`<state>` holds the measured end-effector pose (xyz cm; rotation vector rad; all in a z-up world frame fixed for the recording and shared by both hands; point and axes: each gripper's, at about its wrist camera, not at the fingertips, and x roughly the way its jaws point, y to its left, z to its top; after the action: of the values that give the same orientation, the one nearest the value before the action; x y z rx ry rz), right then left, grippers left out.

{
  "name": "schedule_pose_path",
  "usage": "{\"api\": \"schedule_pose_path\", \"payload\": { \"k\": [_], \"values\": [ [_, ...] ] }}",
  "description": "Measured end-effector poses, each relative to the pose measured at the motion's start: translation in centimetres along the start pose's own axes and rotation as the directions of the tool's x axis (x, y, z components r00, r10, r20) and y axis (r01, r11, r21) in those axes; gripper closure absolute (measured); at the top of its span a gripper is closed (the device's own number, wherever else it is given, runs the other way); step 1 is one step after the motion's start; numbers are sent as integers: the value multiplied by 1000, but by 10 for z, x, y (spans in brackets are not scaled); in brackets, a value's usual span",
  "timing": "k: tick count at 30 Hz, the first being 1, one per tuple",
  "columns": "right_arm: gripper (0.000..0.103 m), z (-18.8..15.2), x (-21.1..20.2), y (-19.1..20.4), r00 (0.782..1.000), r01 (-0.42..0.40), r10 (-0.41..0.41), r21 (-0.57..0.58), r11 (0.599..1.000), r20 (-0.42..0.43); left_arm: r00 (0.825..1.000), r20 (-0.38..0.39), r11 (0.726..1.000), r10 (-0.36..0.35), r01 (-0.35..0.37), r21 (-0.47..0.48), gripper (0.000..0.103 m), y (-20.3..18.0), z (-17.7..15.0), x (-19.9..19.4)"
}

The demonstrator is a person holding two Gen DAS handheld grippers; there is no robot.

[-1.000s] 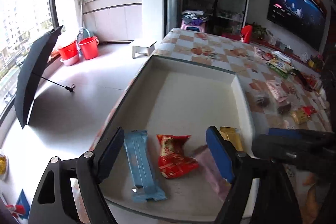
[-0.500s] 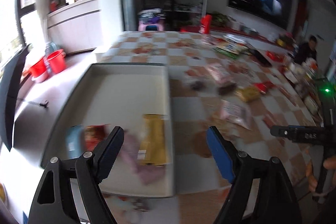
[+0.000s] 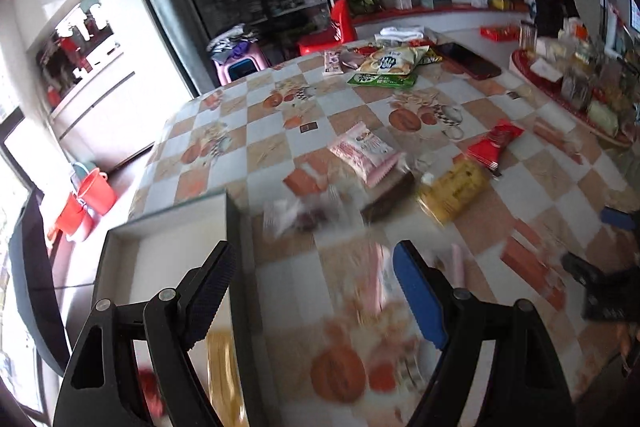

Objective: Organize snacks
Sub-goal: 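Move both tools back over the snacks on the table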

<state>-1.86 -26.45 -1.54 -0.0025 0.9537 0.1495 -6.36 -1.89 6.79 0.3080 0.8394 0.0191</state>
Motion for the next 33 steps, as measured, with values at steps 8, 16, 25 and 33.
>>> {"api": "schedule_pose_path", "payload": {
  "k": [8, 16, 25, 33],
  "values": [
    [0, 16, 12, -1, 997, -34, 31, -40, 999, -66, 991, -132, 998, 4, 4, 64, 19, -5, 17, 81],
    [0, 23, 17, 0, 996, -55, 50, -67, 996, -71, 992, -123, 971, -5, 34, 238, 19, -1, 37, 108],
    [0, 24, 18, -2, 997, -64, 61, -68, 996, -53, 904, -270, 941, -332, 338, -25, 19, 27, 26, 130],
    [0, 24, 17, -3, 997, -69, 65, -67, 995, -52, 919, -260, 952, -297, 305, -10, 18, 15, 22, 104]
  ]
}}
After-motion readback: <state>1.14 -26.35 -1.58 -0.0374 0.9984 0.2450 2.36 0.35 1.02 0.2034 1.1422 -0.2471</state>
